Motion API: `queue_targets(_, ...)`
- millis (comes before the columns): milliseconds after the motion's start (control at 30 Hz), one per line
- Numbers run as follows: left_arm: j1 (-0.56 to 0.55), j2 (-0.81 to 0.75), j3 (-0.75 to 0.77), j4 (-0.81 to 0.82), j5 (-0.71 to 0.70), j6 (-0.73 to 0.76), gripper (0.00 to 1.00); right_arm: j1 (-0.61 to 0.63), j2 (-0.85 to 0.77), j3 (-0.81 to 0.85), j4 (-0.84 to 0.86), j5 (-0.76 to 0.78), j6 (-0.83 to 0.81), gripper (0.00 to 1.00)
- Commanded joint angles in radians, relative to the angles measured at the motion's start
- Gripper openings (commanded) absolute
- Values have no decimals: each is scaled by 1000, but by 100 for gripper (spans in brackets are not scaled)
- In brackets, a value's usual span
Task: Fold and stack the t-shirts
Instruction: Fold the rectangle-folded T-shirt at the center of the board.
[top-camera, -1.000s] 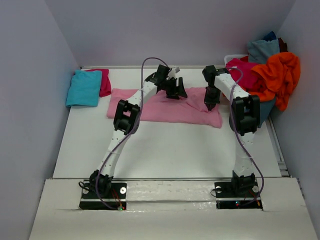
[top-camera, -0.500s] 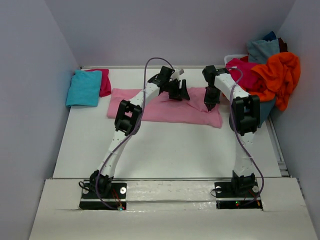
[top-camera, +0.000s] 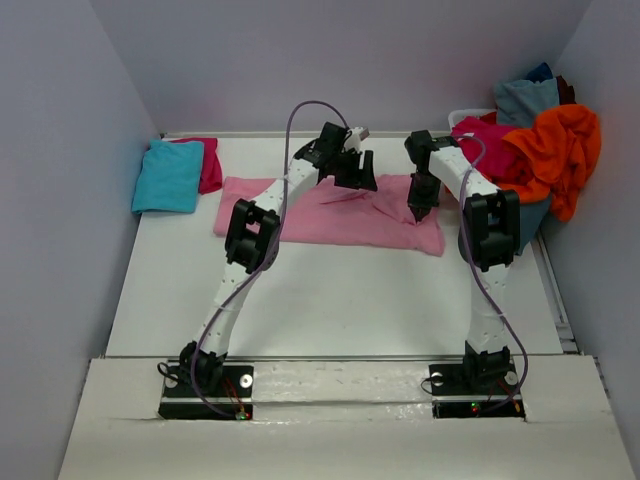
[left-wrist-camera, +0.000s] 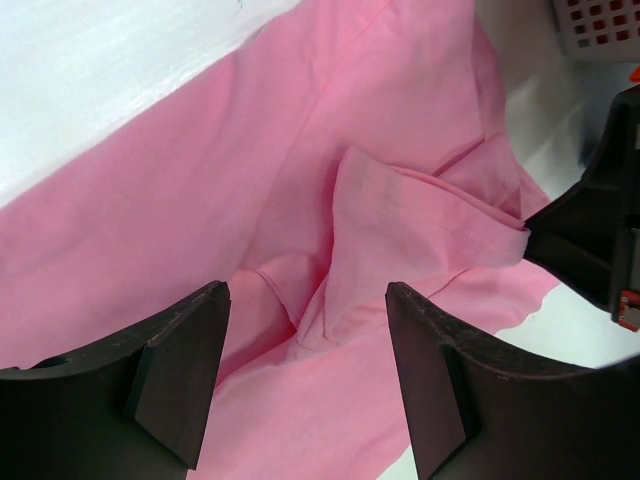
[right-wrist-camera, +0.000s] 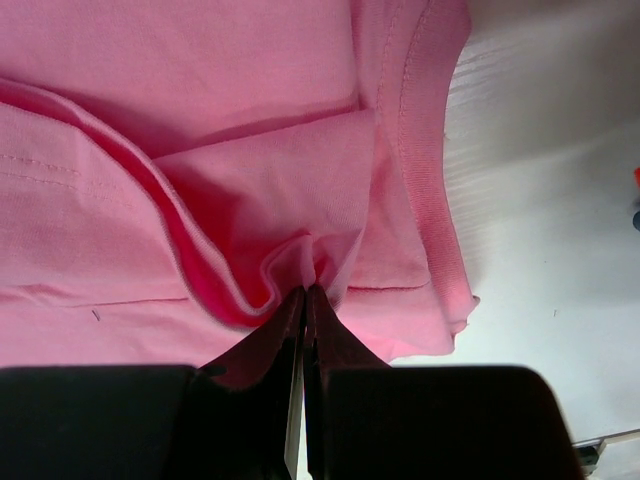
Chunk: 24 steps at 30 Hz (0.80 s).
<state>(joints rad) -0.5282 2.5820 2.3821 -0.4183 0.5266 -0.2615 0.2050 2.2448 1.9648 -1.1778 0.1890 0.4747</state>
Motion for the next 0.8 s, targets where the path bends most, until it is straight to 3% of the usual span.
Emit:
queue_targets(0, -1, -111, -4, 26, 15, 33, 75, 5, -4, 43, 3, -10, -4, 7)
queue_targets(267, -1, -92, -35, 111, 180, 1, 74, 5, 2, 54, -3, -6, -7, 7)
queue_targets(767, -10, -36, -38, 130, 234, -16, 74, 5, 25, 78, -8, -13, -7, 7)
